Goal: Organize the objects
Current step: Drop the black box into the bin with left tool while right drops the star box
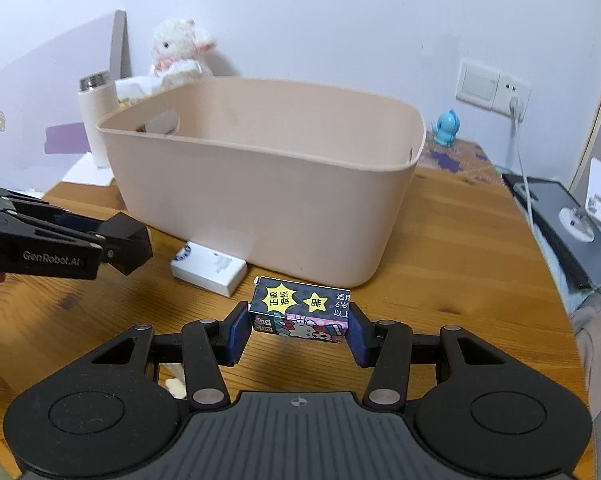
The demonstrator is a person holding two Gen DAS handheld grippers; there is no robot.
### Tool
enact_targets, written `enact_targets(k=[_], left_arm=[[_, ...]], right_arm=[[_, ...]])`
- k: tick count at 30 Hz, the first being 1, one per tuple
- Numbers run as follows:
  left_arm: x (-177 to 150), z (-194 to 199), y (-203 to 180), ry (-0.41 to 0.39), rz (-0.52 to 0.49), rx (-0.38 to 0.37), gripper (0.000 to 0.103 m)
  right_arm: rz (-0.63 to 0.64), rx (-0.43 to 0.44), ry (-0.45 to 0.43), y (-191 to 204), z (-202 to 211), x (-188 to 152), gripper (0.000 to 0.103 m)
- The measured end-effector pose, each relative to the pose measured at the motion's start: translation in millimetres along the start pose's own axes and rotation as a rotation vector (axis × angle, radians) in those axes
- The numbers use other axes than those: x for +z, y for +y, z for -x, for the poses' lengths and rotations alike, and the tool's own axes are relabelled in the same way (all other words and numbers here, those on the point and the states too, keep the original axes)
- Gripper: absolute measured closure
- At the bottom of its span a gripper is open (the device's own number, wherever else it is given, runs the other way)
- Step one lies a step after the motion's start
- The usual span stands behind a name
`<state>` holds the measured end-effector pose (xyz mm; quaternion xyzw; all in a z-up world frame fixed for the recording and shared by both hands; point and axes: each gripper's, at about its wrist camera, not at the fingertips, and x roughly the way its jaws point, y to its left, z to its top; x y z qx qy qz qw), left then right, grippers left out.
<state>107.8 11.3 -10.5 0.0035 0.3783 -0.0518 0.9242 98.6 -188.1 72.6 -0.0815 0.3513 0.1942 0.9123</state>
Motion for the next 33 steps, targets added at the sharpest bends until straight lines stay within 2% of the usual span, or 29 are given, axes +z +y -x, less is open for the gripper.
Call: enact_targets(k=[5,18,26,33], left_arm=[[5.0,22.4,-9.8,-0.05,-0.052,0.006,0.057],[37.2,71.2,-27.5,-0.194,-0.092,-0.006,0.057],[68.3,71.5,-34.8,-0.246,-0.109,0.015,0.057],[91.2,51.6,-27.1,-0.244,-0.072,0.022,0.057]], right_arm=[[0.008,-0.007,-0.048,-3.5,22.1,5.6,0.057],[-0.002,-0.006,-0.154,-14.7,60.1,34.2,0.057],[0.013,-0.015,-0.213,-19.6,63.5,66.0,0.057],[-0.005,-0.014,-0.217,-29.6,47.8,90.4,0.057]])
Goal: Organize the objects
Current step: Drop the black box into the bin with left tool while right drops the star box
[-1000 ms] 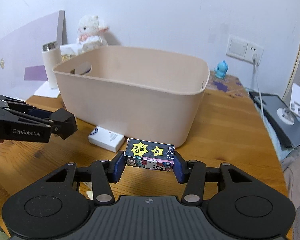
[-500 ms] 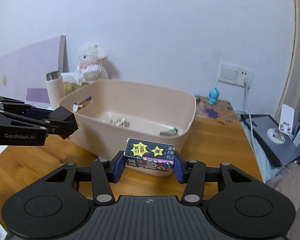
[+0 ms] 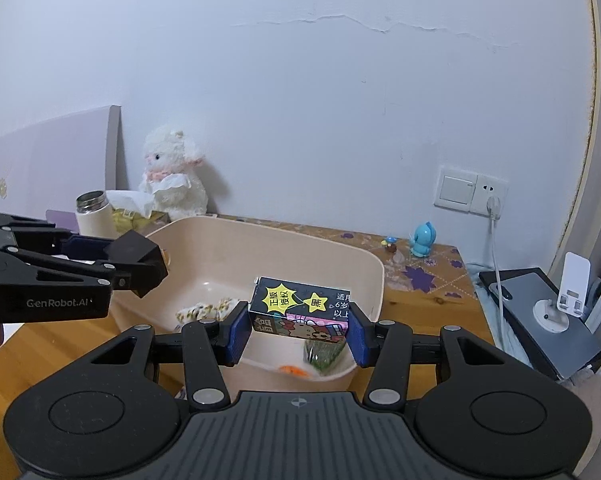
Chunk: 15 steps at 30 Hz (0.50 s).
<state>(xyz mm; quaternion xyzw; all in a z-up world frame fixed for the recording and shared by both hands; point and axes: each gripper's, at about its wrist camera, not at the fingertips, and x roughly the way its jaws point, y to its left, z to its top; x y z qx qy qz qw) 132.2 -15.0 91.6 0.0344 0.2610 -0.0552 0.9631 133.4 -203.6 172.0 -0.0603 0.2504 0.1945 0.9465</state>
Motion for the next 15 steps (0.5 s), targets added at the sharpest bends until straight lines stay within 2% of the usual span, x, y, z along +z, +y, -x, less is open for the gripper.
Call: enact_targets(k=[9,13,15], left_arm=[[-0.8,-54.7,18.5,0.092,0.04,0.056,0.057],[-6.4,-79.4,31.0,0.176,0.11,0.011,0.057],[-10.0,-88.8,32.0,0.199,0.106,0.023,0.057]], right_arm=[[0.022,-0.019,0.051,-2.5,-42.8,10.2,0.057],[0.028,-0.014,0.097,-4.4,-65.3,9.6,0.057],[0.028,-0.01,0.126,-4.8,-77.4,6.7,0.057]])
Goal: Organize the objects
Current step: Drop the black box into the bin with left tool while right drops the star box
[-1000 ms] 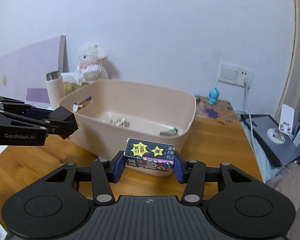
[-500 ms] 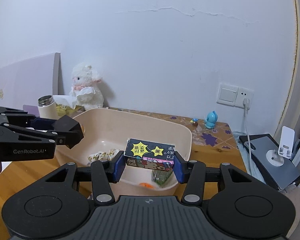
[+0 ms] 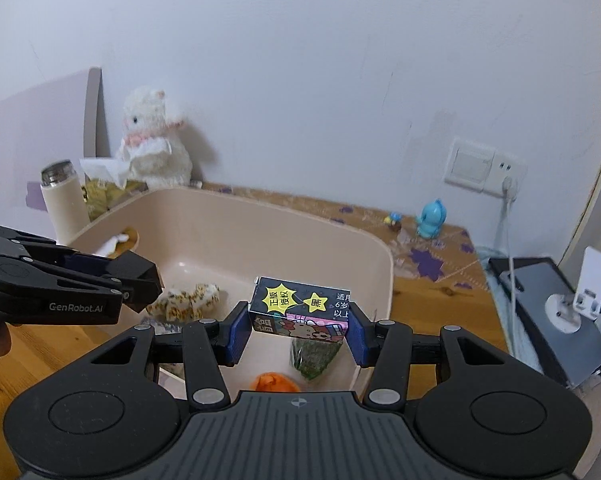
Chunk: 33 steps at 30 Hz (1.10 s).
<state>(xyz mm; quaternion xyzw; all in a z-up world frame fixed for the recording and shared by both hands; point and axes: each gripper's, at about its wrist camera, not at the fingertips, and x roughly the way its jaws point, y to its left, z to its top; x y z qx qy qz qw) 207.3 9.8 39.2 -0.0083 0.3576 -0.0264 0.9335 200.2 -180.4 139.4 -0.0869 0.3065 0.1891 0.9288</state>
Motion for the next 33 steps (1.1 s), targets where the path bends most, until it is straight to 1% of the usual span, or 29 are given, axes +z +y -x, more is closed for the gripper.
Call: enact_targets(k=[5,7,9,10,11,12,13,15,17,18,19,20,21,24,25,28,33], left_arm=[[-5.4,-14.9,0.1,0.049,0.015,0.023,0.057],[-6.9,-18.8,-2.3,0.06,-0.001,0.046,0.057],[-7.6,-22.6,-3.3,0.072,-0.003,0.054,0.057],[-8.3,-24.3,-2.7,0.08,0.001,0.053,0.057],[-8.9,-25.0,-3.0,0.085,0.004,0.053,0.057],[-9.7,-24.8,-4.0,0.082,-0.004,0.057,0.057],[-10.0,-24.2,-4.4,0.079,-0.006,0.061,0.057],[-10.3,-22.0,-5.3,0.071,-0.011,0.06,0.056],[-9.8,-16.8,-7.3,0.049,-0.024,0.061,0.051],[-8.9,-14.1,-8.7,0.043,-0.028,0.065,0.038],[-8.2,-10.2,-9.7,0.033,-0.028,0.07,0.027],[-7.8,-4.8,-10.4,0.016,-0.027,0.073,0.025],[-6.7,-1.0,-10.9,0.005,-0.025,0.073,0.023],[-5.0,13.1,-14.2,-0.02,-0.028,0.075,0.022],[-5.3,18.8,-15.5,-0.03,-0.032,0.082,0.02],[-7.8,33.6,-17.6,-0.051,-0.026,0.101,0.014],[-19.5,56.1,-20.1,-0.057,-0.004,0.103,0.012]], right_arm=[[0.008,-0.005,0.067,2.4,-27.4,-11.2,0.057],[0.011,-0.003,0.081,4.3,-33.0,-15.9,0.057],[0.02,-0.005,0.083,6.6,-35.8,-17.8,0.056],[0.023,-0.011,0.085,7.4,-36.5,-17.5,0.054],[0.021,-0.013,0.087,7.6,-37.3,-16.7,0.049],[0.018,-0.012,0.089,7.6,-37.8,-16.4,0.047],[0.017,-0.012,0.09,7.2,-37.9,-15.8,0.047],[0.02,-0.017,0.084,7.2,-37.1,-15.6,0.044],[0.015,-0.016,0.067,6.0,-33.1,-16.0,0.03],[0.006,-0.018,0.059,5.0,-30.9,-16.0,0.027],[-0.005,-0.01,0.05,3.8,-27.4,-15.6,0.025],[-0.016,-0.005,0.044,3.1,-24.2,-15.2,0.024],[-0.022,-0.003,0.038,2.8,-20.4,-14.8,0.02],[-0.03,0.004,0.008,2.1,-4.4,-13.9,0.007],[-0.031,0.004,0.001,1.9,1.3,-13.6,0.0],[-0.033,0.013,-0.016,0.3,20.0,-15.6,0.0],[-0.036,0.024,-0.009,-5.0,48.3,-27.6,0.0]])
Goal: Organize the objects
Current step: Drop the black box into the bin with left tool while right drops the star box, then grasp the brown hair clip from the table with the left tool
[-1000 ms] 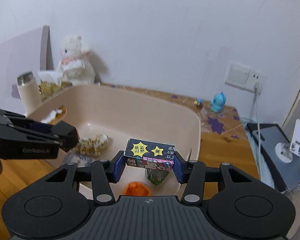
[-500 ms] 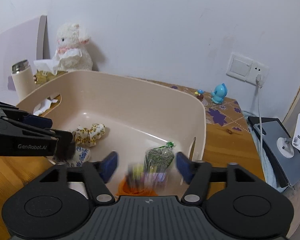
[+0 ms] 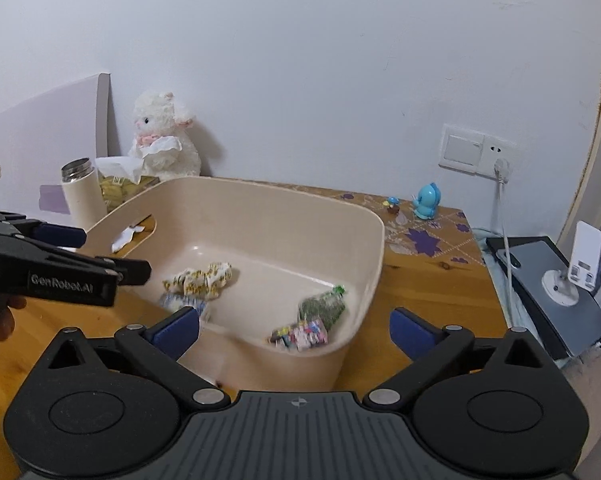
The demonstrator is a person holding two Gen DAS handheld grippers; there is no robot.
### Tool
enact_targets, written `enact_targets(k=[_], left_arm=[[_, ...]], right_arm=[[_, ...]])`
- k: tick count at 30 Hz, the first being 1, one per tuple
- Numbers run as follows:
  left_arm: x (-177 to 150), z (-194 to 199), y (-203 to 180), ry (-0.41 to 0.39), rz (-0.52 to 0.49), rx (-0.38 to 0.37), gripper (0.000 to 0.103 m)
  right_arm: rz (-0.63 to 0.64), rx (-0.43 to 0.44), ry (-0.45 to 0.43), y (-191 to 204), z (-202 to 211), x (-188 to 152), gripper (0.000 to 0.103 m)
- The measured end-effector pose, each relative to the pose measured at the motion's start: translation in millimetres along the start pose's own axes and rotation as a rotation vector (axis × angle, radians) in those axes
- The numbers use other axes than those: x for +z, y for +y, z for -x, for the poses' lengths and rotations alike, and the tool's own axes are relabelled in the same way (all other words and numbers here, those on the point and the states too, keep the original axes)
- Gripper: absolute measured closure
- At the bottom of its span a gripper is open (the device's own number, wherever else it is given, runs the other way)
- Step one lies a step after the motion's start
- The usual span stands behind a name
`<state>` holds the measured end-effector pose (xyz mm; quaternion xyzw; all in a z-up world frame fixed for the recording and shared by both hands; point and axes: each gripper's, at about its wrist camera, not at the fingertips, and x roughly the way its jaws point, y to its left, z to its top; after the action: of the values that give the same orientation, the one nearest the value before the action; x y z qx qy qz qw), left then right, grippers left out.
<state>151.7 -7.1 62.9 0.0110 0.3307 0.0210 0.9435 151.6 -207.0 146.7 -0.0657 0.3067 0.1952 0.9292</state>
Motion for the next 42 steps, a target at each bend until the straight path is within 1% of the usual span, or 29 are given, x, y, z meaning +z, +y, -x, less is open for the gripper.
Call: enact_targets(k=[4,10,16,24,31,36,42], left_arm=[[-14.6,16.5,-5.8,0.0,-0.017,-0.002,0.012],[-43.0,30.1,-14.9,0.029,-0.03,-0.024,0.011],[-75.1,26.7,-23.5,0.084,-0.038,-0.05,0.011],[-114.4,9.5,-33.6,0.174,-0.067,-0.109,0.011],[-131.8,-1.8,-46.1,0.209,-0.085,-0.143,0.011],[-140.0,-12.1,-51.2,0.225,-0.09,-0.15,0.012],[-141.6,-16.6,-50.2,0.198,-0.112,-0.156,0.012]], right_arm=[[0.003,-0.009,0.019,-1.8,16.1,-17.2,0.0],[0.016,-0.021,0.065,1.8,26.5,-49.1,0.0],[-0.002,-0.022,0.124,4.3,22.5,-80.5,0.0],[0.005,-0.036,0.199,8.7,11.3,-113.8,0.0],[-0.007,-0.042,0.232,4.6,5.8,-130.1,0.0],[-0.013,-0.043,0.236,3.5,3.7,-134.0,0.0],[-0.011,-0.04,0.242,6.1,-2.4,-135.4,0.0]])
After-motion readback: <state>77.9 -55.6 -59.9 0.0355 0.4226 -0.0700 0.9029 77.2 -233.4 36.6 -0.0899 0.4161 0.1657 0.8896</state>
